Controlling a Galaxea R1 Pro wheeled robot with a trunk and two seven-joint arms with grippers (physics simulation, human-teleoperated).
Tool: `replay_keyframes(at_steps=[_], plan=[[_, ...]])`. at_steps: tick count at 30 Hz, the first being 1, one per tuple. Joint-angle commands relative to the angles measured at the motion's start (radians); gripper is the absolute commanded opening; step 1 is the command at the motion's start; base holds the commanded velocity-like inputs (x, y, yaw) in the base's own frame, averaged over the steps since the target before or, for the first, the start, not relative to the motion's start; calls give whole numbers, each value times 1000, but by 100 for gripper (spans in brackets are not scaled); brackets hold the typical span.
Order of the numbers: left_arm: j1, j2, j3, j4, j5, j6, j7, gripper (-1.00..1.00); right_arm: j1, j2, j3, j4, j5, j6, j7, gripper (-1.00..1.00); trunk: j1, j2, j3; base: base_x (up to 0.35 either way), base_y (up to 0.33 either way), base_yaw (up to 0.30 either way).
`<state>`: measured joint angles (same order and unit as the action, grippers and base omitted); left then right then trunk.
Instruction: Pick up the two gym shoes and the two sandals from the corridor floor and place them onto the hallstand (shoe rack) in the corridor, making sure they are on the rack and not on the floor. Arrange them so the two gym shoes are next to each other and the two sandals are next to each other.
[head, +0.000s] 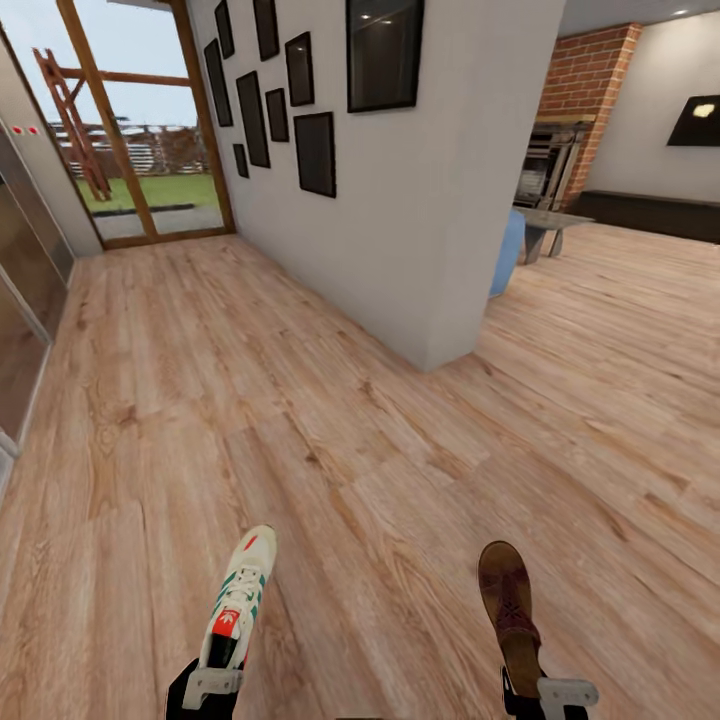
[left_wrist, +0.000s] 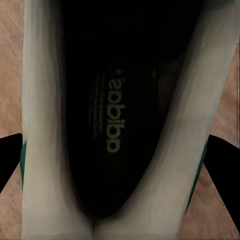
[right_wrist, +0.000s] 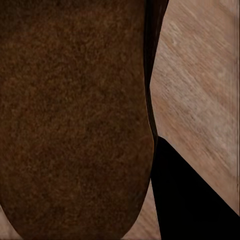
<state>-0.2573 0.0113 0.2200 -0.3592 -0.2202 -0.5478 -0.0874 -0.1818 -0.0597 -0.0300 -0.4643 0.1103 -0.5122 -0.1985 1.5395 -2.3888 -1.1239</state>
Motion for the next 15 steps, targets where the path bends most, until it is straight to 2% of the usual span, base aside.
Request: replay_keyframes(at_steps=[1,15], plan=[[0,-1,9,0,-4,-3,-9,-100,-1,0,-2,1,8,-2,-4,-100,0,0,-1,0,0,-280],[0,-1,9,0,-4,-3,-9,-100,-1,0,-3,1,8,-2,-4,-100,0,0,5,0,0,-290]])
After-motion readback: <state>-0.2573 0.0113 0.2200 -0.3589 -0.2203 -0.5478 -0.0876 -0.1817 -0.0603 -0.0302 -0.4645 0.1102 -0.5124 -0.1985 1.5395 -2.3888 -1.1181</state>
